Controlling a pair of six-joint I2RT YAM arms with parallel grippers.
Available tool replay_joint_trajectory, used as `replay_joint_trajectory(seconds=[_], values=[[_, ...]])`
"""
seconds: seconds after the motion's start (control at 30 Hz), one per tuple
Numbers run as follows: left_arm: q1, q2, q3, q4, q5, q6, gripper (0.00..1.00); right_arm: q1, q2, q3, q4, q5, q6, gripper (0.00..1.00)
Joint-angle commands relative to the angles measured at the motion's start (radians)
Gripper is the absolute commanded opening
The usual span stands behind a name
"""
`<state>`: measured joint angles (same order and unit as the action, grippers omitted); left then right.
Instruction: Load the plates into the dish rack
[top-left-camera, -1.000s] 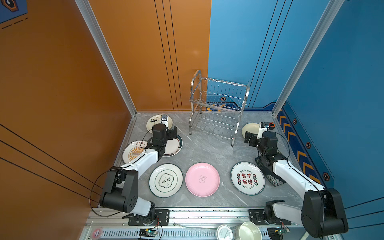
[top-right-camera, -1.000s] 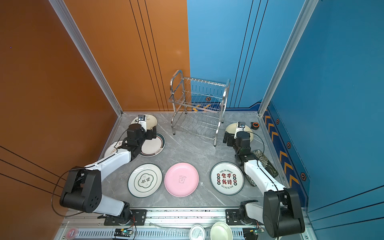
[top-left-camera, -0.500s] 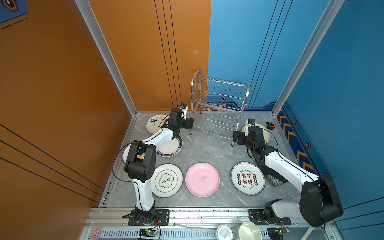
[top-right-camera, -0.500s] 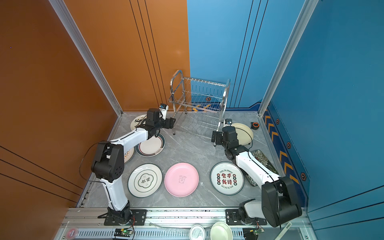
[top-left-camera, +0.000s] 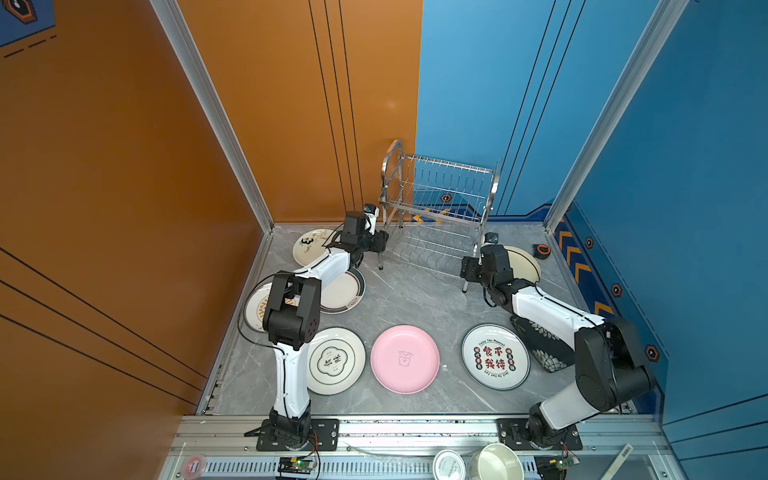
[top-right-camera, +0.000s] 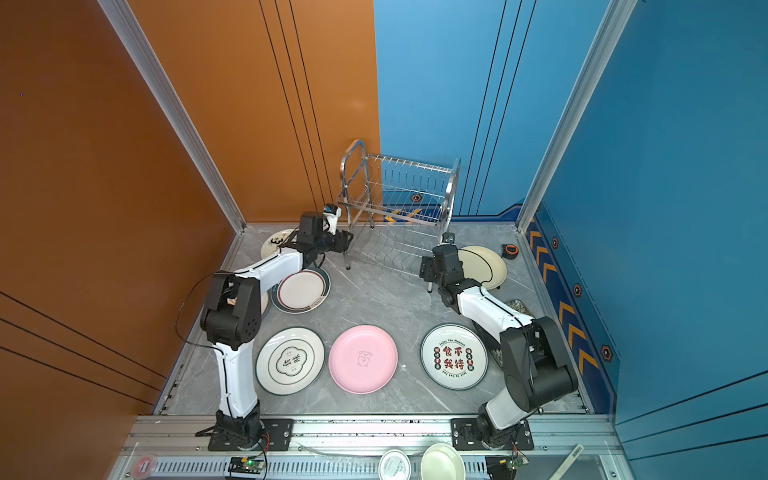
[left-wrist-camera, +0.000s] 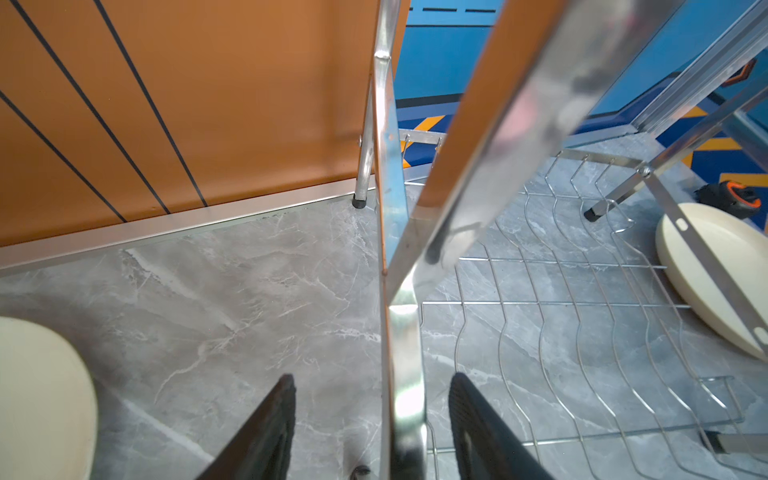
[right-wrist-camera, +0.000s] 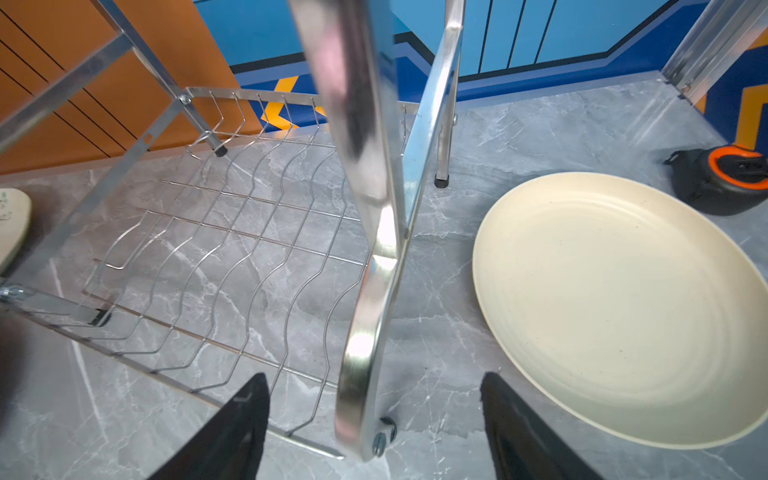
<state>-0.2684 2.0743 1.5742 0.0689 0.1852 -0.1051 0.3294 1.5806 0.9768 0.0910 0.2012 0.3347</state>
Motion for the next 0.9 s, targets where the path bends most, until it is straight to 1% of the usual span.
replay_joint_trajectory(seconds=[0.0,0.1,0.23,0.4,0.6,0.73,0.8,0.83,0.87], values=[[0.006,0.020,0.030,-0.016,0.037,-0.008,0.51,0.004,0.024,0.033,0.036,0.046,0.012,0.74],[0.005,0.021,0.028,-0.014,0.056,-0.007,0.42,-0.003,0.043,0.042,0.039,0.047,0.008,0.67],[-0.001,0.023,0.020,-0.005,0.068,-0.004,0.37,-0.012,0.064,0.047,0.054,0.039,-0.008,0.58],[-0.006,0.026,0.017,-0.003,0.067,-0.005,0.25,-0.015,0.086,0.064,0.043,0.020,-0.022,0.39],[-0.012,0.015,0.000,-0.003,0.070,0.005,0.10,-0.015,0.090,0.062,0.039,0.008,-0.029,0.24],[-0.015,-0.005,-0.025,-0.004,0.065,0.007,0.01,-0.014,0.091,0.061,0.032,0.003,-0.038,0.09],[-0.016,-0.023,-0.048,-0.003,0.057,0.008,0.00,-0.015,0.088,0.061,0.029,0.000,-0.044,0.02],[-0.018,-0.031,-0.060,-0.003,0.054,0.008,0.00,-0.015,0.086,0.060,0.026,-0.001,-0.046,0.00],[-0.018,-0.042,-0.074,-0.003,0.050,0.008,0.00,-0.015,0.085,0.059,0.026,-0.003,-0.048,0.00]])
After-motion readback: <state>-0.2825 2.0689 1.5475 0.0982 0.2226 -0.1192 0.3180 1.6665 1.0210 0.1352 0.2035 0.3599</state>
